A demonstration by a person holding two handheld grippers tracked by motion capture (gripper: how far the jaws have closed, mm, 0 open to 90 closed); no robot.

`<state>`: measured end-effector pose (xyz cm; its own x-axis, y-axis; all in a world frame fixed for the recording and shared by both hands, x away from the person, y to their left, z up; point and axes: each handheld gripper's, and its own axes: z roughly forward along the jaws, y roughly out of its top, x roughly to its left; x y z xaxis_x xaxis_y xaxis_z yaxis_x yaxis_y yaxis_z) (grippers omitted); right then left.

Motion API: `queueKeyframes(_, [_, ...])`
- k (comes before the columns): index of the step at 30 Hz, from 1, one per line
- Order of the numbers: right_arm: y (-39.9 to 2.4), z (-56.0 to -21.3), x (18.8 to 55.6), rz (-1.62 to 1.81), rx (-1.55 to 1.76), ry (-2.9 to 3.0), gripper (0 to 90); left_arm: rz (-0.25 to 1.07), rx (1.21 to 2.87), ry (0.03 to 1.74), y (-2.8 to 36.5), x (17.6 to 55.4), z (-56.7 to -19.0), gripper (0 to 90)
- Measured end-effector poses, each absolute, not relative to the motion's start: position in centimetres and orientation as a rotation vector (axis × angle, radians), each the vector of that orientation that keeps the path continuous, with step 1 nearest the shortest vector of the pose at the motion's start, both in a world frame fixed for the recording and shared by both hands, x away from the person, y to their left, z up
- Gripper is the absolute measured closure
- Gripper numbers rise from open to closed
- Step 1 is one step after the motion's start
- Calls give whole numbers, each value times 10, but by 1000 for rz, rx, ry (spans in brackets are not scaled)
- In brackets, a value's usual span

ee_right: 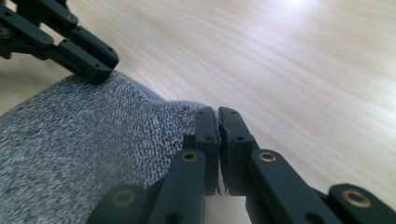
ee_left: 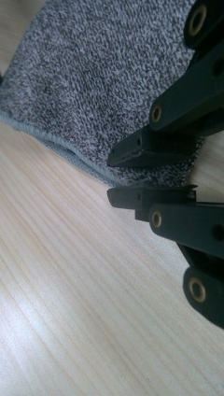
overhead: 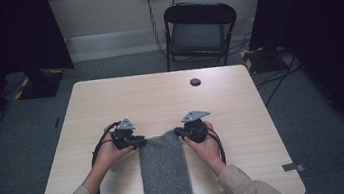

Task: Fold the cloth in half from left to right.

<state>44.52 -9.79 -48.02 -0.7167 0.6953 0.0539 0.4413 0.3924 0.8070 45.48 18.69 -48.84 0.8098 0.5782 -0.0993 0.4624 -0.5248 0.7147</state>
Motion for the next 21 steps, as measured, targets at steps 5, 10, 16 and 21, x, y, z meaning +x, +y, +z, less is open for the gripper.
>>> queueKeyframes(5, [-93,-485,454,1207,963,2385,862,194,2168,791,194,455,-484,815])
queueKeyframes(10, [-91,-494,458,1216,942,2392,800,205,2155,817,203,455,-484,742])
queueKeyframes(16, [-82,-491,461,1218,911,2403,680,201,2103,895,211,453,-481,563])
queueKeyframes(21, [-79,-495,467,1203,897,2412,667,171,2117,893,207,452,-482,638])
